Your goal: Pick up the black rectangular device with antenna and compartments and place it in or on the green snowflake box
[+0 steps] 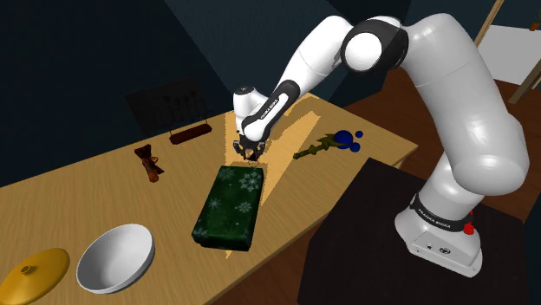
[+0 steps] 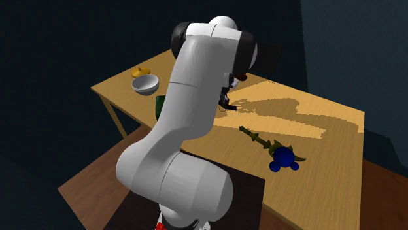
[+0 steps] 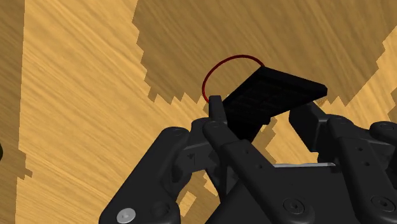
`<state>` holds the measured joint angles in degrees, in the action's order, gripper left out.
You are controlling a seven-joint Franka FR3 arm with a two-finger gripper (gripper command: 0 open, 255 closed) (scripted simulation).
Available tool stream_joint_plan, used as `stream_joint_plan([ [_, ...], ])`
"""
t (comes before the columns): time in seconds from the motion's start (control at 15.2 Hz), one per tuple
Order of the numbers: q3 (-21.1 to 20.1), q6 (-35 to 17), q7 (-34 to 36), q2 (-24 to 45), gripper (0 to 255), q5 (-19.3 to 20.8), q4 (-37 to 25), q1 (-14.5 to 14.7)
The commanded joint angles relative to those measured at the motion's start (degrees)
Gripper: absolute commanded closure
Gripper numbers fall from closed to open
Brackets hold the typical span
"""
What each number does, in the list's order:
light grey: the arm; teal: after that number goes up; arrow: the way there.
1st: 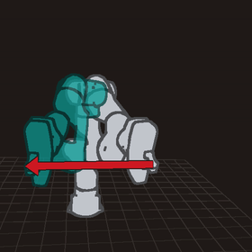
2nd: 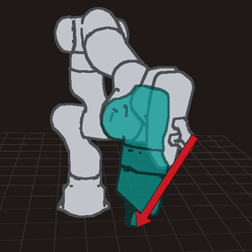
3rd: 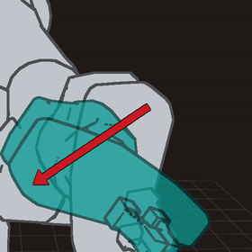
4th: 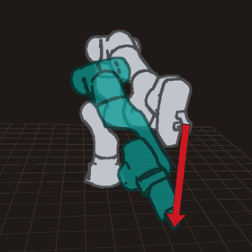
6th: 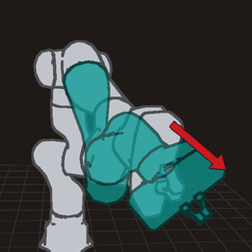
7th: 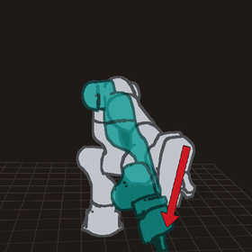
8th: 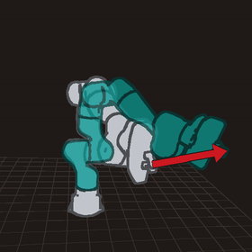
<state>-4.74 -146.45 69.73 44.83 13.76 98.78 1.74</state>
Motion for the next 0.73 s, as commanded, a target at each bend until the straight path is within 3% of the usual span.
stream_joint_plan([
  [0.0,-0.16,0.47,-0.03,-0.33,255,-0.12,0.5,0.02],
  [0.66,-1.16,4.9,-1.0,-6.45,255,-1.11,2.18,-0.66],
])
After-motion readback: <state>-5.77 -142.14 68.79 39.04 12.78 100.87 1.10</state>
